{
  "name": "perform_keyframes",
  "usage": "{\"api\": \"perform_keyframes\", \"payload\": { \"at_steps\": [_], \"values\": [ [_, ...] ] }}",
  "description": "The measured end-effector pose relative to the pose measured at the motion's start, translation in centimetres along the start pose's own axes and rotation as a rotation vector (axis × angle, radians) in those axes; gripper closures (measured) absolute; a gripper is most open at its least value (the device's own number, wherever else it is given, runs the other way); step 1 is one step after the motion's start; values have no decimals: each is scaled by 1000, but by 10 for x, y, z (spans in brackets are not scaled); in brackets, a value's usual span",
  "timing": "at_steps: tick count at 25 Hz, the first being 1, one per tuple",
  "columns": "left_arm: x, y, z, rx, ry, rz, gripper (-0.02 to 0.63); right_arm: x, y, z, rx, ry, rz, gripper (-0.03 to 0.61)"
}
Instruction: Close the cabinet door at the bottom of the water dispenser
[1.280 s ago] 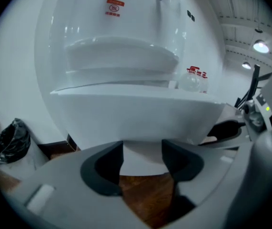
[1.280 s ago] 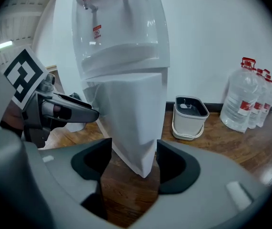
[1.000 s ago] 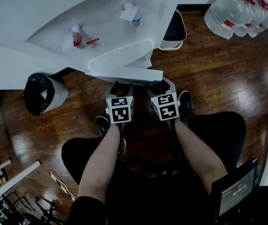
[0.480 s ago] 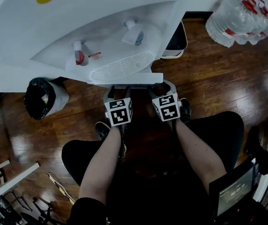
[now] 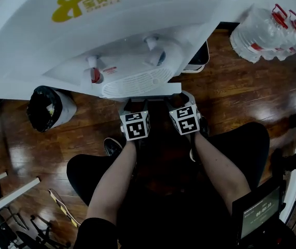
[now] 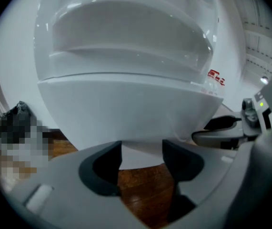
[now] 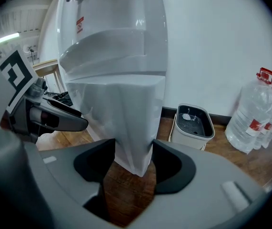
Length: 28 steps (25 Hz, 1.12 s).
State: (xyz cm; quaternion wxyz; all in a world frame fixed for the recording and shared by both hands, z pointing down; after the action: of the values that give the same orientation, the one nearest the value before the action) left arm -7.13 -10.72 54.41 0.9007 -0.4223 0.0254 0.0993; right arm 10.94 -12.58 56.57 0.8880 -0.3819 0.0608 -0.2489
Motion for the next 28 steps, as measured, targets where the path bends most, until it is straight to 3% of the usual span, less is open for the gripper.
{"api": "perform_keyframes", "payload": {
  "at_steps": [28],
  "values": [
    [-1,-5,-8,-6,47,-22,336,6,-7,-20,18,40,-10,331]
  ]
}}
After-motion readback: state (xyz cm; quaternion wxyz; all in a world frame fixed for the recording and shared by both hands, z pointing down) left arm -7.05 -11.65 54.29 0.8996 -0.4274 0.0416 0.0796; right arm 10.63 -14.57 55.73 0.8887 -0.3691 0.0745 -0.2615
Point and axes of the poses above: the fingertips, and each gripper's own axes: y backward along the fingers, x to its right, z out of its underside, the point moved 8 cm from there along y, backward along the fingers, and after that the axes turned 2 degrees about -y, right-handed, at the moved point
